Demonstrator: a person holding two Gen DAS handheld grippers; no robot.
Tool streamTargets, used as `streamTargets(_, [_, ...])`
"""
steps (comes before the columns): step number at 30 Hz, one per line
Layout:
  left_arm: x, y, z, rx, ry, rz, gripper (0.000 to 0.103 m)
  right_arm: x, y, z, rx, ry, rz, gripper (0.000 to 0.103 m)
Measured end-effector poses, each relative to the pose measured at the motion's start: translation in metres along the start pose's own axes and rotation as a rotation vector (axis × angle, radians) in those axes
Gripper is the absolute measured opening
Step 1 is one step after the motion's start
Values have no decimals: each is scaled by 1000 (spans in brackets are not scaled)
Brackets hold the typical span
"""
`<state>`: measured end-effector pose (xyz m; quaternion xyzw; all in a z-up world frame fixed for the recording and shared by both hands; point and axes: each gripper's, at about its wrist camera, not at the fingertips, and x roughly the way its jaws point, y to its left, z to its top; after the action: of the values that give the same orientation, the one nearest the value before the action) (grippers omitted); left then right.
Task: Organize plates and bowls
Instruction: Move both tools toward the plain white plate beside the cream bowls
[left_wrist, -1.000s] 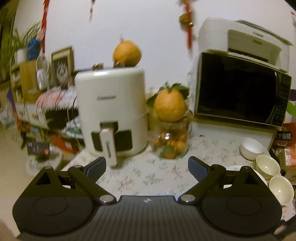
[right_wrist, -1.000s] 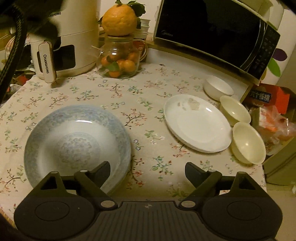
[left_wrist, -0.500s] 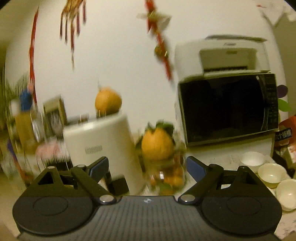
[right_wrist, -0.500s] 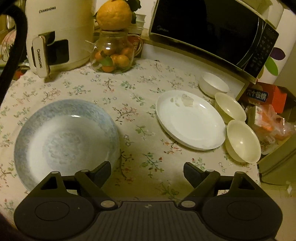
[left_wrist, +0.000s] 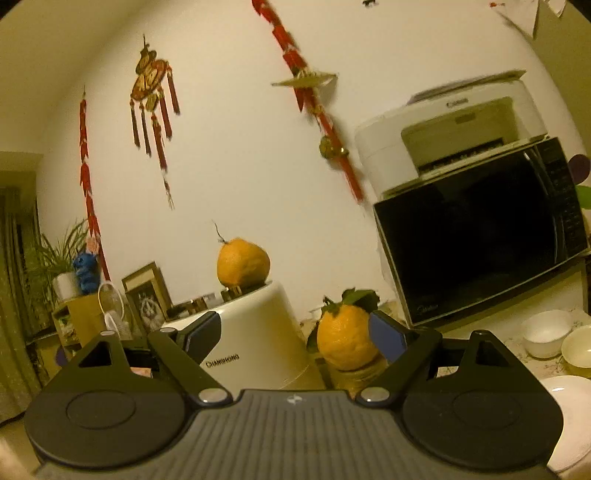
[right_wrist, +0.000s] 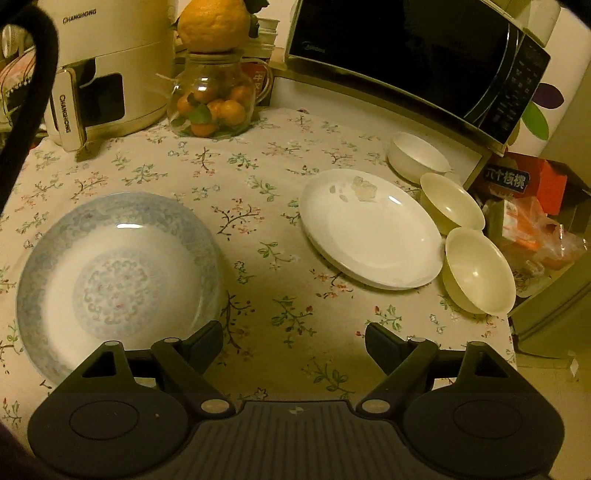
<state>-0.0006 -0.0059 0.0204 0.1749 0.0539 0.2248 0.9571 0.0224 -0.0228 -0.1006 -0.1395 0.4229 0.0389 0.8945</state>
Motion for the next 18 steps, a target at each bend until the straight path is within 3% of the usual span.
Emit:
streamTargets(3, [1,-2,1,-10,30,-30,88,1,-2,1,9,1,3,82])
streamTargets(4, [2,-3,1,-19,50,-38,93,2,-3,1,15,4,4,82])
streamTargets(8, [16,5,0,-108,184,-170,96,2,-7,0,14,-6,-1,86])
streamTargets(12, [20,8,-1,-150,225,-199,98,3,-16,1,20,-6,-19,91])
streamTargets(18, [38,28,-8,-312,338,-310,103,6,-45,3,73,0,20,92])
